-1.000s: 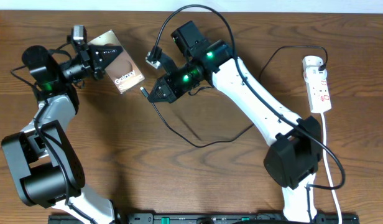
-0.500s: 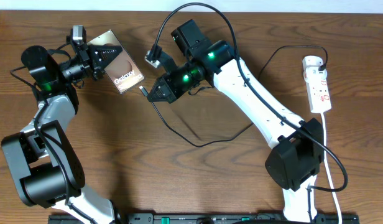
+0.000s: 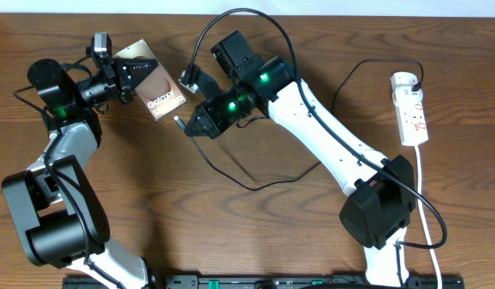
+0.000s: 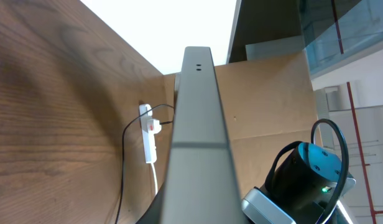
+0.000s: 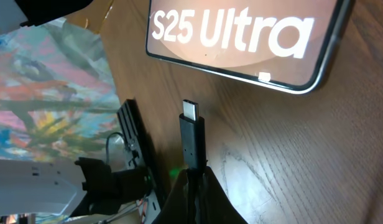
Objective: Plug charger to phone and switch on socket
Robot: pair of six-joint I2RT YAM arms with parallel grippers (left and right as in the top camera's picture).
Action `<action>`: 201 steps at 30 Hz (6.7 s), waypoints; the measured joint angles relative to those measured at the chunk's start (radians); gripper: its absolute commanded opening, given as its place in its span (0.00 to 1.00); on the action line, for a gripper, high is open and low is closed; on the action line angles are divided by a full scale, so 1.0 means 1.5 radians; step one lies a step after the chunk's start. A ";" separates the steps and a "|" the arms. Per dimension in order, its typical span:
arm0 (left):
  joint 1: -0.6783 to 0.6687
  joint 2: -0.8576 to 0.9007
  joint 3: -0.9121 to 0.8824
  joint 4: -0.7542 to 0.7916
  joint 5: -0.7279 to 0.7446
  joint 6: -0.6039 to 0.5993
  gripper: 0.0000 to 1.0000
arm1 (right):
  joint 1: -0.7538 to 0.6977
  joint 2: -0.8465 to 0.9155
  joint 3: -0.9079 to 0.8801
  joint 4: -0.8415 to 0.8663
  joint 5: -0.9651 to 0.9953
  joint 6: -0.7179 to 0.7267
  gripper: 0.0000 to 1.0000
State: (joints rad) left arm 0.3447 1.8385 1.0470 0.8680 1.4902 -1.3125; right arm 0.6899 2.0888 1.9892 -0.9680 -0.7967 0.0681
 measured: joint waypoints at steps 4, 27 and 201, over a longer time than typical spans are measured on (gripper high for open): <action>-0.005 0.000 0.000 0.000 0.000 0.000 0.07 | 0.001 0.000 0.000 0.005 0.005 0.005 0.01; -0.018 0.000 0.000 0.000 0.016 0.000 0.07 | 0.001 0.000 0.000 0.006 0.019 0.013 0.01; 0.051 0.000 0.000 0.000 0.018 0.032 0.07 | 0.003 0.070 0.011 0.149 -0.175 0.146 0.01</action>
State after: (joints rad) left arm 0.4210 1.8385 1.0470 0.8684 1.5166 -1.2640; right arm 0.6941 2.1933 2.0060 -0.7448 -1.0599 0.2874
